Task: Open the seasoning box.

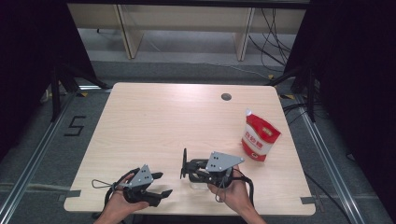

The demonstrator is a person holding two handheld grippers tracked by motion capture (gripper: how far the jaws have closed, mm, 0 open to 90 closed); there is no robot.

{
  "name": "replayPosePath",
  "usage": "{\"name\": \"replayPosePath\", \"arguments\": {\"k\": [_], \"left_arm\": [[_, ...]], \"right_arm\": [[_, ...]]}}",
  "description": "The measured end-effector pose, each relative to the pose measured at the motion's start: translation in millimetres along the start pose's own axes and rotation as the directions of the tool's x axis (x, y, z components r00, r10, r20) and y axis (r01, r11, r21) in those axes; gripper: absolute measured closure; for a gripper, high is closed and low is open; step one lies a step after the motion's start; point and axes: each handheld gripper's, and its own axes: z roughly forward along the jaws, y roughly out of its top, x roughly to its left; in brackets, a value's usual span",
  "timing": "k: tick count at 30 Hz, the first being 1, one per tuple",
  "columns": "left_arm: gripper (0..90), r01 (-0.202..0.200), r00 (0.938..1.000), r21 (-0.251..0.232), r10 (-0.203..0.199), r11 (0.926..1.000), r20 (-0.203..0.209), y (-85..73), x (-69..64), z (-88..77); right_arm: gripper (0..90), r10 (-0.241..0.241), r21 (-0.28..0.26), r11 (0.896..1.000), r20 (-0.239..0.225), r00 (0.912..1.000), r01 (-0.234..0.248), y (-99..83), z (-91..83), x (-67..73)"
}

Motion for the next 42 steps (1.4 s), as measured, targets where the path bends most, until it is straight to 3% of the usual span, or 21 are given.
{"name": "replayPosePath", "arguments": {"k": [1, 2, 7, 14, 16, 17, 20, 28, 29, 33, 34, 36, 40, 42], "left_arm": [[29.3, -0.007, 1.0000, -0.015, 0.007, 0.9999, 0.005, 0.1, -0.2, 1.0], [29.3, 0.007, 1.0000, -0.007, -0.007, 1.0000, 0.003, -0.3, -1.4, 0.9], [29.3, -0.002, 1.0000, 0.008, 0.002, 1.0000, -0.001, 0.5, -1.8, 0.1], [29.3, 0.011, 0.9999, -0.005, -0.011, 0.9999, 0.010, 0.0, -3.7, 1.2], [29.5, 0.001, 0.9999, -0.009, -0.001, 1.0000, 0.010, 0.0, -3.4, 1.6], [29.5, -0.031, 0.9995, 0.002, 0.031, 0.9995, 0.004, 0.5, -1.7, 1.1], [29.5, 0.002, 0.9999, -0.004, -0.002, 1.0000, 0.014, 0.1, -4.8, 2.0], [29.0, 0.005, 0.9998, -0.007, -0.005, 1.0000, 0.018, -0.5, -5.2, 3.1], [29.0, -0.011, 0.9998, 0.000, 0.011, 0.9999, 0.016, -0.3, -4.1, 2.8], [29.0, -0.016, 0.9997, -0.007, 0.016, 0.9998, 0.021, -0.1, -4.0, 2.8], [29.0, 0.006, 0.9998, -0.007, -0.006, 1.0000, 0.018, -0.6, -5.2, 2.8], [29.0, 0.003, 0.9999, -0.003, -0.003, 1.0000, 0.015, -0.4, -5.0, 2.3], [28.9, -0.018, 0.9998, 0.020, 0.018, 0.9996, 0.007, -0.5, -2.3, 1.5], [28.9, -0.009, 0.9999, -0.002, 0.009, 1.0000, 0.014, -1.0, -3.0, 2.4]], "right_arm": [[88.1, -0.003, -0.002, 1.000, -0.001, 1.0000, 0.003, 0.1, 0.4, -0.3], [88.0, 0.004, 0.005, 1.000, -0.001, 1.0000, -0.004, 0.3, 0.6, 0.4], [88.0, 0.006, 0.010, 1.000, -0.006, 1.0000, -0.006, 1.4, 2.2, 0.6], [87.8, 0.003, 0.012, 1.000, -0.008, 1.0000, -0.002, 1.7, 2.9, 0.5], [87.8, 0.011, 0.013, 1.000, 0.001, 0.9999, -0.011, 1.5, 2.2, 1.0], [87.7, 0.009, 0.014, 1.000, 0.002, 1.0000, -0.009, 1.4, 2.0, 0.7], [87.5, 0.018, 0.011, 1.000, -0.002, 0.9998, -0.018, 1.4, 1.8, 1.4], [85.9, 0.002, 0.000, 1.000, 0.005, 1.0000, -0.002, 0.3, -0.6, -1.9], [85.7, 0.000, 0.000, 1.000, 0.003, 1.0000, 0.000, 0.4, -0.9, -2.2], [84.6, 0.008, 0.004, 1.000, 0.001, 1.0000, -0.008, 0.3, -1.7, -1.1], [84.2, 0.011, 0.007, 1.000, 0.003, 0.9999, -0.011, 0.1, -2.1, -1.0], [83.9, 0.021, 0.011, 1.000, 0.001, 0.9998, -0.021, -0.2, -3.0, -0.8], [78.0, 0.029, -0.001, 1.000, 0.016, 0.9994, -0.029, -2.5, -12.0, -5.6], [75.1, 0.030, -0.010, 0.999, 0.036, 0.9989, -0.030, -4.4, -17.0, -7.3]]}}
